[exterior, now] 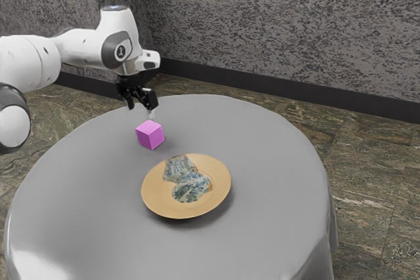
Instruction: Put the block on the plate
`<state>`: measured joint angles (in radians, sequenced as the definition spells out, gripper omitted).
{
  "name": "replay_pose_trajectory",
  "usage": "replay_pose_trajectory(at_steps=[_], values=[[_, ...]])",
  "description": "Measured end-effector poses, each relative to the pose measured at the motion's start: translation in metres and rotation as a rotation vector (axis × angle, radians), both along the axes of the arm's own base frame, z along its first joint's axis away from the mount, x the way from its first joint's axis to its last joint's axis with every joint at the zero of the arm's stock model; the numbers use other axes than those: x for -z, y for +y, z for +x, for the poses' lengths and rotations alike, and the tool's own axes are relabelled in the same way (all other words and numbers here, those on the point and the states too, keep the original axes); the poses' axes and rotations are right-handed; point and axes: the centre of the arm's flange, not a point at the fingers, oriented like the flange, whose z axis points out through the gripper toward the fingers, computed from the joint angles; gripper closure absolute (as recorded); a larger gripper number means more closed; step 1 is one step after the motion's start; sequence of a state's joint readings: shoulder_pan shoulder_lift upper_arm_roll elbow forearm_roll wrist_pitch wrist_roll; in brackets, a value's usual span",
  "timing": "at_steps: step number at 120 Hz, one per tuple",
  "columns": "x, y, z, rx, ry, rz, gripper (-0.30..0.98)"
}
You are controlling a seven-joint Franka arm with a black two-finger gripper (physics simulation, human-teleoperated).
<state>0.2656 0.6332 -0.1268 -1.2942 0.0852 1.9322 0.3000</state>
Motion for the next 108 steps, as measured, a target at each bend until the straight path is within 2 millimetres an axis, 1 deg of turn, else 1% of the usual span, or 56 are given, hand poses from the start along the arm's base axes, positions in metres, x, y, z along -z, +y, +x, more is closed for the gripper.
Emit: replay_pose_trajectory(at_steps=[23,38,64,89,108], values=[[0.015,0.014,0.01,0.015,-0.008,-0.003,0.0],[0.02,0.018,0.017,0.027,-0.016,-0.001,0.0],[0.039,0.024,0.023,0.038,-0.005,-0.004,0.0],[0.061,0.025,0.027,0.048,0.011,-0.012,0.0],[0.067,0.022,0.029,0.059,0.013,-0.018,0.0]])
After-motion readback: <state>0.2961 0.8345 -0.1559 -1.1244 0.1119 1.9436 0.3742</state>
